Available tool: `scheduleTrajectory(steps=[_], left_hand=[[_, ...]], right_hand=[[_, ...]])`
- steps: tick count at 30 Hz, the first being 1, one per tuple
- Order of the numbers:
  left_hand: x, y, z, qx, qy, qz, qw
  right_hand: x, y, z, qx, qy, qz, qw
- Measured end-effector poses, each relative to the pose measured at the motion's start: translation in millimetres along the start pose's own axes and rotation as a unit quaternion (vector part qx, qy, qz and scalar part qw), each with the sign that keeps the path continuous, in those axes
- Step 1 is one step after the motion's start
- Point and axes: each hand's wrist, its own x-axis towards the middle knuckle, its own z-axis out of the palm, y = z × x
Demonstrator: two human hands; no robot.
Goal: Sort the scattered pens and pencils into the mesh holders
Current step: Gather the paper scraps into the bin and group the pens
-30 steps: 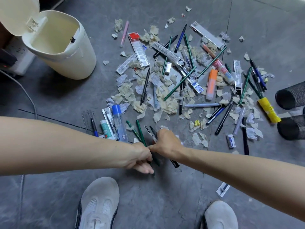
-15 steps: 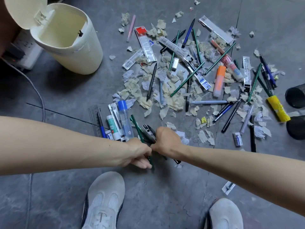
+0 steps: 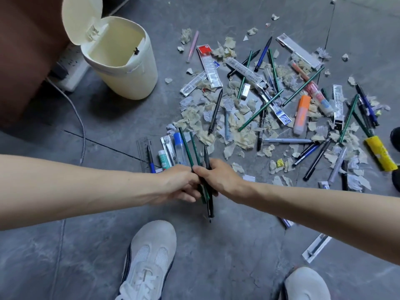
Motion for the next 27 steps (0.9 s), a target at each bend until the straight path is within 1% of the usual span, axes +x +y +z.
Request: scheduleTrajectory(steps=[3,5,8,10,14,16,20,25,27], left_hand=[[-13,-9,-27,-0.022,0.02,0.017,0.999],[-18,-16,-40,-0.032,0.062,0.022,0.997],[-22,-22,-51,-0.038,0.143,0.032,0.988],[-24,-26,-54,-0.023,0.166,0.034,0.985],[-23,-31,-53,0.025,0.136,0.009,0.99],[-21,-30,-52,0.038,0.125,-0.011,0.991],[-13,-27,-53,0.057,0.128,-0.029,0.99],[-4,-24,-51,0.037,0.125,-0.044,0.99],[-2,-22,-49,0.026,0.125,-0.044,0.991]], right_hand=[[6,-19,18,0.055,-0.048,-0.012,0.997],[12,-29,30,0.069,-0.069,-0.018,0.995],[23,-40,41,0.036,-0.053,-0.025,0.998],[32,-45,46,-0.016,-0.034,-0.029,0.999],[38,-41,49,-0.09,-0.012,-0.028,0.996],[36,-35,47,-0.108,-0.009,-0.044,0.993],[30,-26,43,-0.114,0.003,-0.058,0.992],[34,-29,35,-0.116,0.014,-0.066,0.991],[35,-32,34,-0.106,0.045,-0.073,0.991]])
